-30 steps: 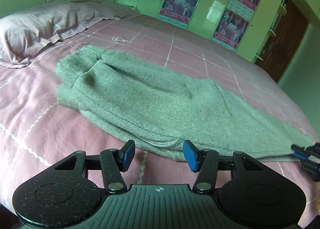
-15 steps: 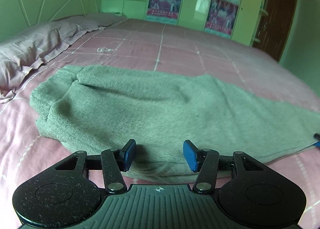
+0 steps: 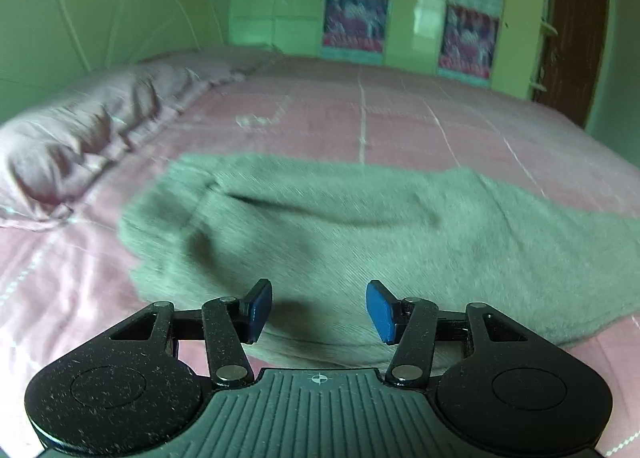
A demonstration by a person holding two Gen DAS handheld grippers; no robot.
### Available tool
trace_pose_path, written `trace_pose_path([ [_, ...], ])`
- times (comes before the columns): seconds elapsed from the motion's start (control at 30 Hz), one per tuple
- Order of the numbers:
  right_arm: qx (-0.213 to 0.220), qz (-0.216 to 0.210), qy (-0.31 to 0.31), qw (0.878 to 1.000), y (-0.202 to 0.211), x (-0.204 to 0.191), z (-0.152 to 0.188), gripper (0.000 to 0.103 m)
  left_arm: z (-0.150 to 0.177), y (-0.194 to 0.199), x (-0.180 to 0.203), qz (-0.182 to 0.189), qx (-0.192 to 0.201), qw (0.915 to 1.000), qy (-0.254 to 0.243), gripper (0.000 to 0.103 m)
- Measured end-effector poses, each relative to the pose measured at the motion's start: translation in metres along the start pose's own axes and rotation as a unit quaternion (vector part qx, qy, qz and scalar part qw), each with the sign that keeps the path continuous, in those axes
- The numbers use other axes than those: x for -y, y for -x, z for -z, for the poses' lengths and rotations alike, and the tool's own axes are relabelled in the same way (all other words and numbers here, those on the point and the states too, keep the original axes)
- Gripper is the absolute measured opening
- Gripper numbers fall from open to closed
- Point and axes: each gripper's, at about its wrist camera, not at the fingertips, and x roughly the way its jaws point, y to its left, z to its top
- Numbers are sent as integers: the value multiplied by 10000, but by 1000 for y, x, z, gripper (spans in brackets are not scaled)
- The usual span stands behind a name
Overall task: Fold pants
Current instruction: 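Grasp the folded pants edge with the left gripper while the right gripper pinches a corner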
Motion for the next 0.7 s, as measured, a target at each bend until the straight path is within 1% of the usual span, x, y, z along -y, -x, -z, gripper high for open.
trace_pose_path([
  [0.07,-233,-262,279,9990,-23,-20,-9,14,-2,11,-14,-195,267,9992,223,53],
  [0.13,-459,-347,644,9963,-54,-44,-15,14,-6,14,-30,-371,368,9970,569,53],
  [0.2,-717,-432,1127,9901,-93,-75,-19,14,-10,9,-44,-491,286,9956,741,53],
  [0.3,-1198,-486,1583,9789,-153,-116,-13,14,-15,-3,-60,-736,176,9940,789,53],
  [0.4,-1621,-490,1880,9675,-209,-148,1,14,-18,-19,-73,-725,16,9933,896,53],
  [0.5,-1921,-376,1983,9604,-254,-168,17,14,-18,-39,-77,-676,-277,9942,787,53],
  [0.53,-2020,-266,1971,9590,-272,-172,22,13,-17,-43,-79,-678,-336,9941,778,56],
  [0.57,-2069,-72,1995,9578,-290,-177,27,11,-15,-47,-83,-714,-396,9931,840,65],
  [0.6,-2076,126,2023,9570,-303,-178,29,4,-13,-49,-87,-788,-398,9918,921,74],
  [0.63,-2030,223,2005,9582,-313,-178,29,3,-11,-50,-90,-823,-395,9911,970,76],
  [0.67,-1908,251,1938,9620,-320,-176,24,3,-10,-52,-92,-817,-393,9907,1019,77],
  [0.7,-1786,429,1912,9642,-325,-174,20,0,-9,-52,-92,-814,-379,9905,1038,77],
])
